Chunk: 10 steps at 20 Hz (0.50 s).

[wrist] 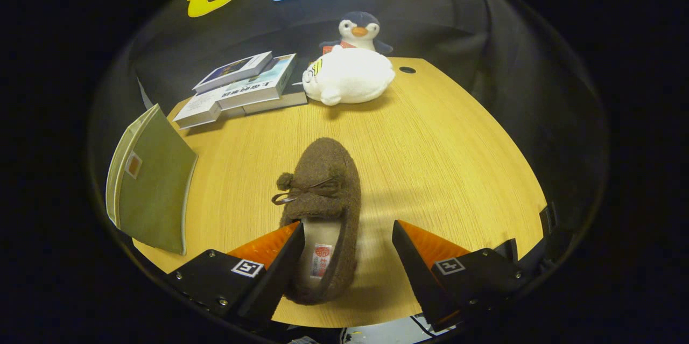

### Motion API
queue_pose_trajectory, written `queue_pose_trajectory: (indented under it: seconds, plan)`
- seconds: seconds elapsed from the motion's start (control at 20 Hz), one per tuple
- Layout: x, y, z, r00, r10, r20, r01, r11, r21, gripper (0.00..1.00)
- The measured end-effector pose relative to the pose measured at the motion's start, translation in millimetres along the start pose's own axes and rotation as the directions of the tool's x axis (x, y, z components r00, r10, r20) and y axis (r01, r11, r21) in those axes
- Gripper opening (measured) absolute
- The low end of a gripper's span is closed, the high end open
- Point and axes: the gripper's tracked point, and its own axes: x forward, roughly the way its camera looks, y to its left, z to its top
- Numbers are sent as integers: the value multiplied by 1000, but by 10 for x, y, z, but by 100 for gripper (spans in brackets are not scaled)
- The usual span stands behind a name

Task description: Open the storage box then place both shoes into the box .Put the left shoe in first, then the right shoe, with the right side of both shoes facing outward in a uniform manner.

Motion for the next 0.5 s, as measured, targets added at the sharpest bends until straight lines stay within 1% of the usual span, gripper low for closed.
queue_pose_trajectory:
  seconds: [0.15,0.2,0.3,0.35,0.4,0.45,0.5]
  plan:
    - [120,-81,-51,1000,-7,-29,7,1000,2,98]
    - [156,-90,-64,999,-3,-37,3,1000,6,92]
    - [224,-105,-88,999,-1,-55,2,1000,18,87]
    - [250,-100,-101,998,5,-64,-3,1000,28,81]
    - [271,-90,-119,997,12,-72,-9,999,37,77]
    - [285,-73,-128,997,24,-77,-21,999,44,77]
    - [301,-24,-104,996,44,-75,-40,997,66,74]
